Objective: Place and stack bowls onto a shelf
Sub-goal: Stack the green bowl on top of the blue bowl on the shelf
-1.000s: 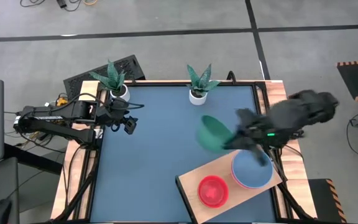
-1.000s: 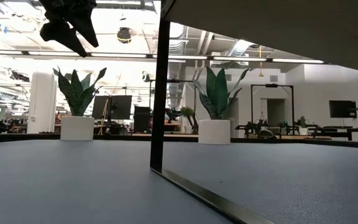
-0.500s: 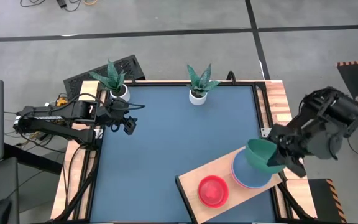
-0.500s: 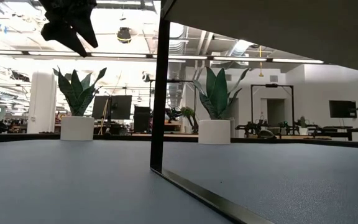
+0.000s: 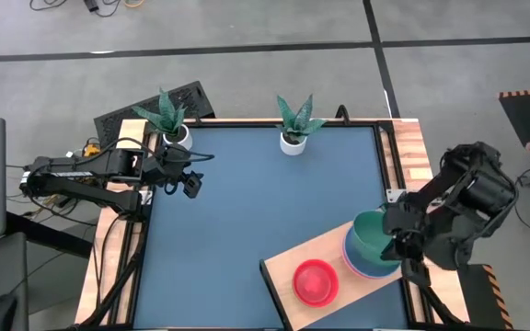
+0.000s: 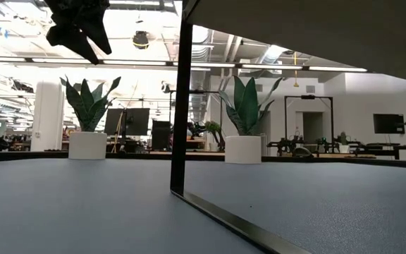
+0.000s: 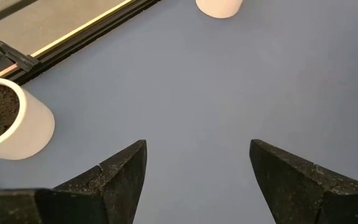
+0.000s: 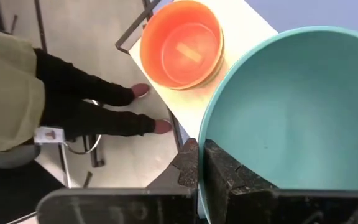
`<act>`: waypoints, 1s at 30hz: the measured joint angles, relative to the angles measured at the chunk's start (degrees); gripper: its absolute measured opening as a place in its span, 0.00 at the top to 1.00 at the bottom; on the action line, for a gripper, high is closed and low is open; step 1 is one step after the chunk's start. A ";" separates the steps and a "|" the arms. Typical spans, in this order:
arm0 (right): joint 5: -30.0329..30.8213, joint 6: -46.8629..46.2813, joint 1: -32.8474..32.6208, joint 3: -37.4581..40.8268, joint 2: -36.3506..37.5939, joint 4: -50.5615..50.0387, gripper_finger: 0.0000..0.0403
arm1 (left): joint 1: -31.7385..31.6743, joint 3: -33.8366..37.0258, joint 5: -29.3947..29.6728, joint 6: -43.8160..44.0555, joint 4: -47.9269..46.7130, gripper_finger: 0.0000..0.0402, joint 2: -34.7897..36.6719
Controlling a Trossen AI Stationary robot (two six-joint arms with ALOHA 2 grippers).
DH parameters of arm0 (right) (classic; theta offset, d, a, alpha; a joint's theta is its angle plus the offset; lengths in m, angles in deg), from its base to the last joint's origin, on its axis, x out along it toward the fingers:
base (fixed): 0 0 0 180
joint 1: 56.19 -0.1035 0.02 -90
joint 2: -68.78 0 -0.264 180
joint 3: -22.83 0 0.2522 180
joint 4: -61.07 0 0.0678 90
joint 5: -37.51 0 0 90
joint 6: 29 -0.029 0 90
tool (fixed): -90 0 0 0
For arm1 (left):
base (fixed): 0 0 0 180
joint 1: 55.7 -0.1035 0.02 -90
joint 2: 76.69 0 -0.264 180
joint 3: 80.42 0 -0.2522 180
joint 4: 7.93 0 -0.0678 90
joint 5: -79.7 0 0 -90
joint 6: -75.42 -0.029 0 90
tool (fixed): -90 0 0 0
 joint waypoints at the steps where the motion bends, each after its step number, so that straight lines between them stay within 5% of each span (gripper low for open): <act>1: 0.02 -0.01 0.00 -0.02 -0.33 0.00 0.90 | -0.02 0.00 -0.01 0.00 0.00 0.33 -0.01; 19: -1.73 -3.44 5.33 -0.04 1.23 3.33 0.69 | -0.02 0.00 -0.03 -0.02 0.13 0.33 0.01; 25: 16.22 -8.42 0.28 -0.09 -0.33 0.31 0.79 | -0.02 0.00 -0.01 0.02 0.08 0.33 -0.01; 30: 23.78 -8.42 -2.14 -0.05 -5.70 -0.05 0.88 | 0.00 0.00 0.02 0.00 0.03 0.33 0.00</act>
